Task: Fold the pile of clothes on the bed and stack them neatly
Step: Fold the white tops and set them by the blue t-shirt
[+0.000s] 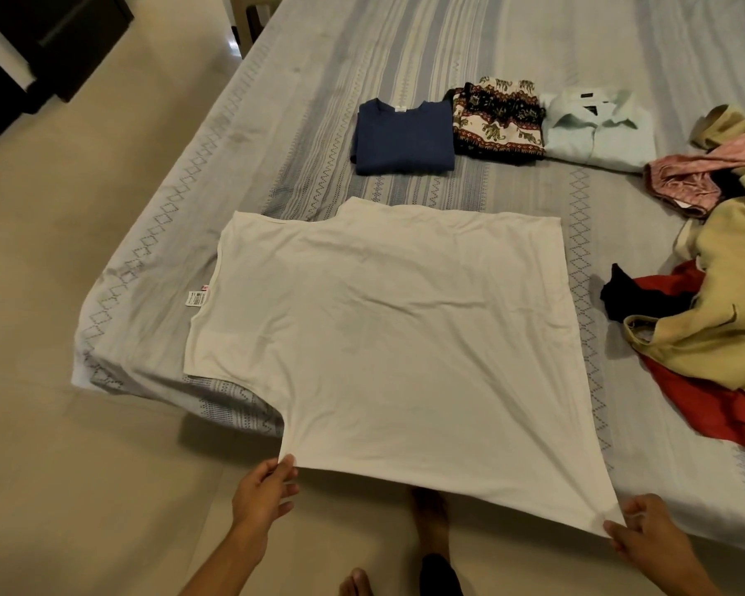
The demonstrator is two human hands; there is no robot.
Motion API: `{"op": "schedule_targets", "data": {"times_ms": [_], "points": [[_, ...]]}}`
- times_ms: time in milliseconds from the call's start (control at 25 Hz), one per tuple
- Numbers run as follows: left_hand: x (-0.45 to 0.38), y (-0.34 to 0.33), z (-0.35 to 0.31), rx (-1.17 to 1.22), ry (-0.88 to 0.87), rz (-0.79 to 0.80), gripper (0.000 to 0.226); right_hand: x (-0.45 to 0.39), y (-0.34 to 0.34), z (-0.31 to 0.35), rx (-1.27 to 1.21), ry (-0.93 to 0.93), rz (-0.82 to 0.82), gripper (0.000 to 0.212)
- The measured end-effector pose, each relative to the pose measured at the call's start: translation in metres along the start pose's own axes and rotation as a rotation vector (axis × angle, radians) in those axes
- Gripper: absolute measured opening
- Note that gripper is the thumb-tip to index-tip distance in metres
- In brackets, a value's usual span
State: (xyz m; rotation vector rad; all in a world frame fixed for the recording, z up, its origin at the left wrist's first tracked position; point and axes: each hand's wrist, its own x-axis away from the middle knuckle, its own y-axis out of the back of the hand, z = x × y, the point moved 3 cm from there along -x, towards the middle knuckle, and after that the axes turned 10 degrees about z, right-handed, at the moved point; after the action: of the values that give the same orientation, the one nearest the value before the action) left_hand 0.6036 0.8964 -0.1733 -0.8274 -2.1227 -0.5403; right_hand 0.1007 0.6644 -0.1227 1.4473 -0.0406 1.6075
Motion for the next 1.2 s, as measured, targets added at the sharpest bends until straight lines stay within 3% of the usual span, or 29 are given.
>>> {"op": "schedule_targets", "data": {"times_ms": [480,600,680,840,960,1080,1200], "points": [[0.007,-0.001,-0.001,0.015,0.026,-0.019,0.019,0.012,0.003,0.011,0.141,-0.07,0.04,0.034],[0.011,-0.008,-0.001,0.033,0.007,-0.088,0.019,0.011,0.003,0.021,0.346,-0.096,0.156,0.032],[0.01,-0.016,0.003,0.088,-0.003,-0.141,0.019,-0.011,0.012,0.02,0.584,-0.036,0.203,0.045],[0.016,-0.054,0.024,0.248,0.059,-0.188,0.03,-0.014,0.02,0.076,0.732,0.081,0.458,0.01],[0.037,-0.11,0.046,0.261,0.198,-0.105,0.053,-0.04,0.046,0.157,0.583,0.303,0.414,0.013],[0.079,-0.208,0.062,0.294,0.31,-0.006,0.067,-0.108,0.104,0.267,0.473,0.607,0.186,0.004],[0.11,-0.32,0.074,0.451,0.388,-0.016,0.061,-0.188,0.15,0.356,0.485,0.778,-0.015,0.039]]}}
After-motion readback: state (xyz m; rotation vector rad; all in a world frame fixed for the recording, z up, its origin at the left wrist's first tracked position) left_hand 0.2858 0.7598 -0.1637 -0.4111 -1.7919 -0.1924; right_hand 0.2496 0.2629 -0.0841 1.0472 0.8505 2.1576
